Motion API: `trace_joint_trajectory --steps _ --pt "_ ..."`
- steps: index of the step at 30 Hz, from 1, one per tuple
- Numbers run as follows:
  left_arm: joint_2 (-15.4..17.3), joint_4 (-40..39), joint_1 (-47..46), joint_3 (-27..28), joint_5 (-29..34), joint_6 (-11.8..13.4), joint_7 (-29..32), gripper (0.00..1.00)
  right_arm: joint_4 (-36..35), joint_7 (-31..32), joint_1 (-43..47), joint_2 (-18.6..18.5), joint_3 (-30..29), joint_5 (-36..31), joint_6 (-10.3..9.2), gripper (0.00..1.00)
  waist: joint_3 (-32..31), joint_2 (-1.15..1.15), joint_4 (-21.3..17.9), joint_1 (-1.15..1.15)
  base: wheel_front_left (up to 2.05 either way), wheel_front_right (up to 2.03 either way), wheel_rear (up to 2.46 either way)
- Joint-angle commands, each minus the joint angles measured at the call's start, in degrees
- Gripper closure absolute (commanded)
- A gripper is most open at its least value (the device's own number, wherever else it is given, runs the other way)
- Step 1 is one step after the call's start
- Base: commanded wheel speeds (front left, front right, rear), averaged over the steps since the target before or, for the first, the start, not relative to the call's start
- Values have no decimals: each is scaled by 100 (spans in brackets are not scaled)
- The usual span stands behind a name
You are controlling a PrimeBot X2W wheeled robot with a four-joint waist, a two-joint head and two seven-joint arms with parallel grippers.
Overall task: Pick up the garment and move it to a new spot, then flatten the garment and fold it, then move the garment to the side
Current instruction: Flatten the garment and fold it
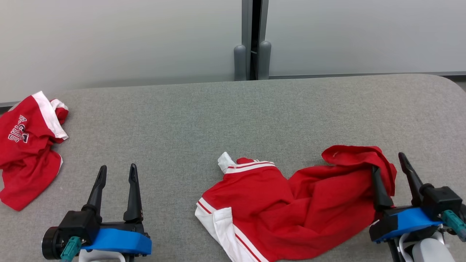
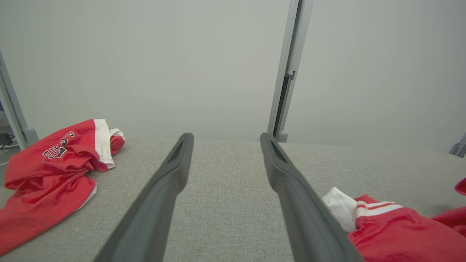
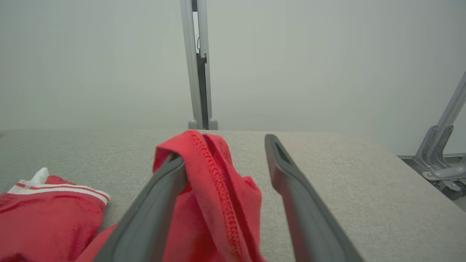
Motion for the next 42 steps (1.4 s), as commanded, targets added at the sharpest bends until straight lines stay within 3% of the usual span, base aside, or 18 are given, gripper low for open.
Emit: trace_joint_trajectory --steps 1,11,24,30,42 --pt "20 7 54 25 24 -12 -17 0 29 -13 87 41 35 -5 -2 0 -10 0 -3 0 0 0 0" --pt "20 39 96 53 74 -44 -17 0 134 -34 266 96 288 -100 -2 0 -117 0 -22 0 0 0 0" --pt "20 5 104 -8 70 -31 -17 0 -1386 -32 692 374 544 77 -2 0 -119 0 3 0 0 0 0" --pt "20 31 93 -7 89 -44 -17 0 -1535 -31 871 471 590 36 -2 0 -128 0 16 0 0 0 0" --pt "19 383 -771 -726 510 -392 -17 0 -1402 -32 693 469 613 -10 -2 0 -3 0 -109 0 0 0 0"
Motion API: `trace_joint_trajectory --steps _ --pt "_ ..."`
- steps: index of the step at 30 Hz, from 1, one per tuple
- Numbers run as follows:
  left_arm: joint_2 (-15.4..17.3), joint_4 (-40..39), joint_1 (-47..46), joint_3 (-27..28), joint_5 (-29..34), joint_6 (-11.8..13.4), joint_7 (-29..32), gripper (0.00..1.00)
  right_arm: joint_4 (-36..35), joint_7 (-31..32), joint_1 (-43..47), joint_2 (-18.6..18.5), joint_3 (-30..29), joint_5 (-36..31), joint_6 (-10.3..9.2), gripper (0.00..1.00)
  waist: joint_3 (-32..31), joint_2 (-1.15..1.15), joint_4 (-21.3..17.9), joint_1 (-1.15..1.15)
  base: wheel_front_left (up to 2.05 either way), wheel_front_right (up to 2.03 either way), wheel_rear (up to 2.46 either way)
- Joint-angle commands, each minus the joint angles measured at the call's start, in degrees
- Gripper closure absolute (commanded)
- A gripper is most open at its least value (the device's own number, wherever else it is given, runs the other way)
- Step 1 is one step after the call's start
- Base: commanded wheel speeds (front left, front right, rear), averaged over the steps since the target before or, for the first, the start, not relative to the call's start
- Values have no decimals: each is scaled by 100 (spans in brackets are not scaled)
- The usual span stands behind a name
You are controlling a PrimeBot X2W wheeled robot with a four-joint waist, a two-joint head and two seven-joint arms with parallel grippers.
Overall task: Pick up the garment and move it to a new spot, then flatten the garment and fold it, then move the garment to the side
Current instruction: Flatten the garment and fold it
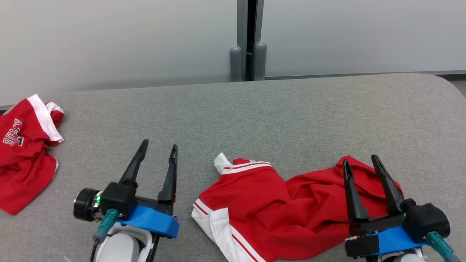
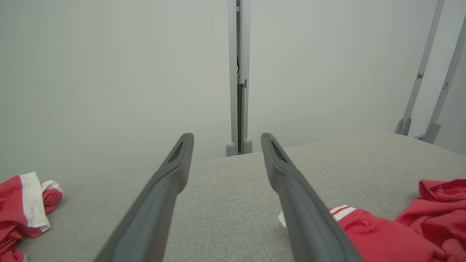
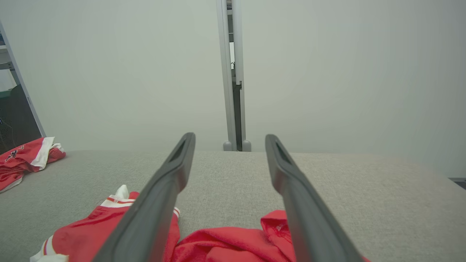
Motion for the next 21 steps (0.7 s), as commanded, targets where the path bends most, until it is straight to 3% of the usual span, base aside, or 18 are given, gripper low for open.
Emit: trace_joint_trajectory --steps 1,11,21 --pt "17 143 -164 -127 68 -61 -16 0 26 -3 -64 -3 10 -8 -2 0 47 0 -60 0 0 0 0" --pt "40 1512 -916 -885 90 -304 -4 0 111 -4 -146 -6 -39 -1 -2 0 209 0 -321 0 0 0 0" --pt "128 2845 -1446 -1711 -302 -345 295 0 229 -4 -290 -19 -24 13 -2 0 403 0 -496 0 0 0 0"
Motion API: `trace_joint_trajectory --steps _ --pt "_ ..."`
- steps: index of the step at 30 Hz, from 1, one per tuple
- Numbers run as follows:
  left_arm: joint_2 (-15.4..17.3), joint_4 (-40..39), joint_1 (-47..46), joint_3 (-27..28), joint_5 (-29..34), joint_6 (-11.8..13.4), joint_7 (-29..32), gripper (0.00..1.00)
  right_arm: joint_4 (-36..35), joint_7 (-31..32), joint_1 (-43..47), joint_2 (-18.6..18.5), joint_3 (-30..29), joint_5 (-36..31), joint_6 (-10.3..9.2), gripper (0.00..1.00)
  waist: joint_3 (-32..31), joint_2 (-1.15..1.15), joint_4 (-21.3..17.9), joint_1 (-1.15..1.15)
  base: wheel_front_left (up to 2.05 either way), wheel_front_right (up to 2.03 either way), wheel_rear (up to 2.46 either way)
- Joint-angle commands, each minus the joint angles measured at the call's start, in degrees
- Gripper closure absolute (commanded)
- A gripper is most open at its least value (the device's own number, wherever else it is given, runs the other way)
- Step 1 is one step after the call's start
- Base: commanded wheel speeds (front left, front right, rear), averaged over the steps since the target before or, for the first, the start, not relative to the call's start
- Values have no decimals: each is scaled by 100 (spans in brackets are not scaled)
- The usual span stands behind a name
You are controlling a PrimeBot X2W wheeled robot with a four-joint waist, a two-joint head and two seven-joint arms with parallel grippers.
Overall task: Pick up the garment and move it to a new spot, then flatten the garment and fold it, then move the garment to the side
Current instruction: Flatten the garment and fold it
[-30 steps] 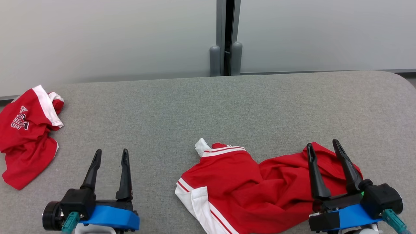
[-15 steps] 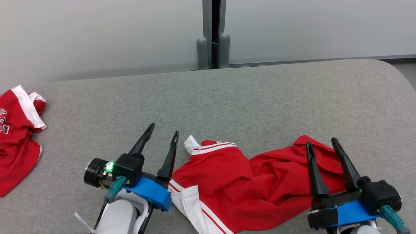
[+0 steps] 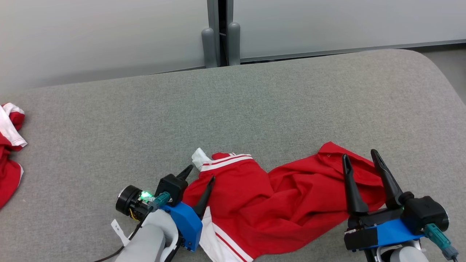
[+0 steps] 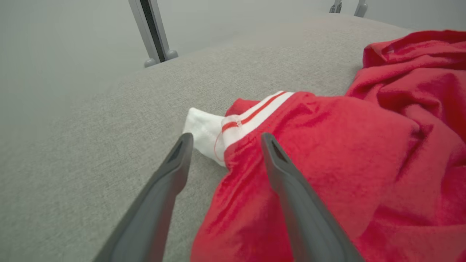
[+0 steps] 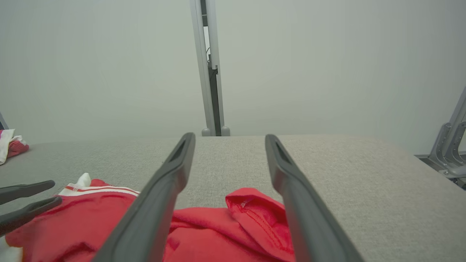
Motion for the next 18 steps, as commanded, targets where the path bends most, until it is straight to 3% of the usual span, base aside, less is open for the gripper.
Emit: trace_joint_trajectory --steps 1,10,11,13,14,18 --pt "45 52 -72 -58 -62 -18 33 0 24 -4 -70 -14 6 16 -2 0 16 0 -21 0 0 0 0" --pt "197 602 -180 -930 -861 -21 545 3 92 -4 -99 -29 -52 31 -2 0 63 0 -73 0 0 0 0" --pt "221 650 -200 -1024 -920 -21 642 19 99 -4 -97 -29 -56 30 -2 0 62 0 -70 0 0 0 0" --pt "239 661 -227 -1162 -1101 -21 689 77 110 -4 -111 -26 -57 29 -2 0 65 0 -57 0 0 0 0" --pt "250 657 -235 -1221 -1160 -21 684 100 114 -4 -119 -24 -59 28 -2 0 63 0 -46 0 0 0 0" --pt "326 637 -334 -1364 -1355 -22 510 100 129 -4 -86 -31 -60 25 -2 0 21 0 34 0 0 0 0"
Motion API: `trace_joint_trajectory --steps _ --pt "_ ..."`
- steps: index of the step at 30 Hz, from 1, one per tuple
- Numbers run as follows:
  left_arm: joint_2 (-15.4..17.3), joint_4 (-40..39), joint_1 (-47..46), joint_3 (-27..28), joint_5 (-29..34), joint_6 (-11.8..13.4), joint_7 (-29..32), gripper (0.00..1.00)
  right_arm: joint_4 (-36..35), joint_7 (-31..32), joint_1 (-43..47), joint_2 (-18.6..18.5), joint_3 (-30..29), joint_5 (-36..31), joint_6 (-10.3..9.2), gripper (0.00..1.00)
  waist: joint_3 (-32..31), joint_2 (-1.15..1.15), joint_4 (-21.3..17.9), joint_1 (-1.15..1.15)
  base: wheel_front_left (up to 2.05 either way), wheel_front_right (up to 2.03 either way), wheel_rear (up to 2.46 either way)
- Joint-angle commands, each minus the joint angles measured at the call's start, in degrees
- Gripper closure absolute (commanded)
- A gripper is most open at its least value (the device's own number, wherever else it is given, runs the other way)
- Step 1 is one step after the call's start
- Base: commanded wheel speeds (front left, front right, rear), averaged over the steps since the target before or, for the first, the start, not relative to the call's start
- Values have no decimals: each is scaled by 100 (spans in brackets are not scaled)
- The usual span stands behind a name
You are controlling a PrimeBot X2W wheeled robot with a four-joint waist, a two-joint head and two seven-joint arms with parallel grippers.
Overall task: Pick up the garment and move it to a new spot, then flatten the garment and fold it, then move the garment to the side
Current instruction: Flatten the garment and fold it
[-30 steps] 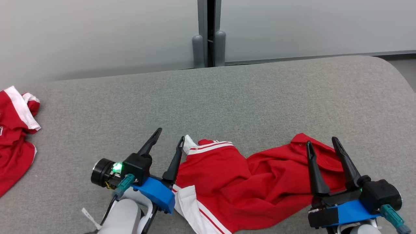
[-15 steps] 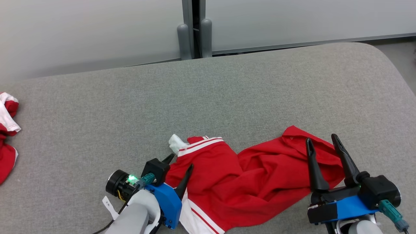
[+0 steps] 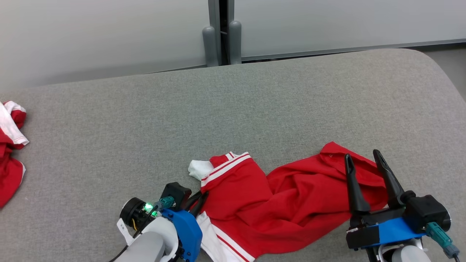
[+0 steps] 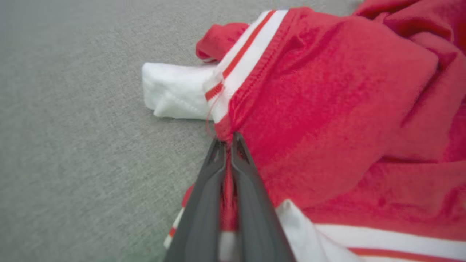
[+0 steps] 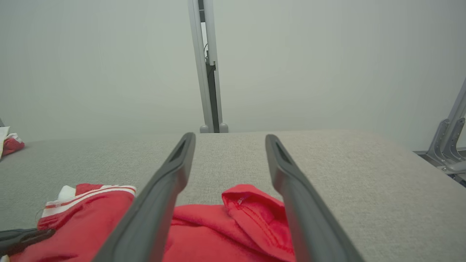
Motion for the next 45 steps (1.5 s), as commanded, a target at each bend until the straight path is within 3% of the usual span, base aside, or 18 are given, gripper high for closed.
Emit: trace_joint_trajectory --steps 1,4,11,19,25,35,45 --pt "74 15 -81 -1 -42 -20 -80 100 11 -4 -17 -24 -7 15 -2 0 -35 0 45 0 0 0 0" --pt "80 -8 -102 59 -105 -14 -338 100 -1 -4 42 -27 -17 12 -2 0 -113 0 158 0 0 0 0" --pt "193 -534 63 238 -123 293 -721 100 -34 -4 208 -11 -54 22 -2 0 -314 0 571 0 0 0 0" --pt "570 -1558 642 386 -184 648 -756 100 -48 -4 278 11 -64 15 -2 0 -371 0 1064 0 0 0 0" --pt "906 -2319 994 533 -247 921 -632 100 -39 -4 210 4 -45 8 -2 0 -328 0 1217 0 0 0 0" --pt "1202 -2918 1152 745 -350 1198 -529 100 -3 -4 44 -44 -22 64 -2 0 -132 0 847 0 0 0 0" --pt "1316 -2593 849 1135 -481 1261 -746 100 -58 -4 -155 -84 -120 35 -2 0 204 0 299 0 0 0 0"
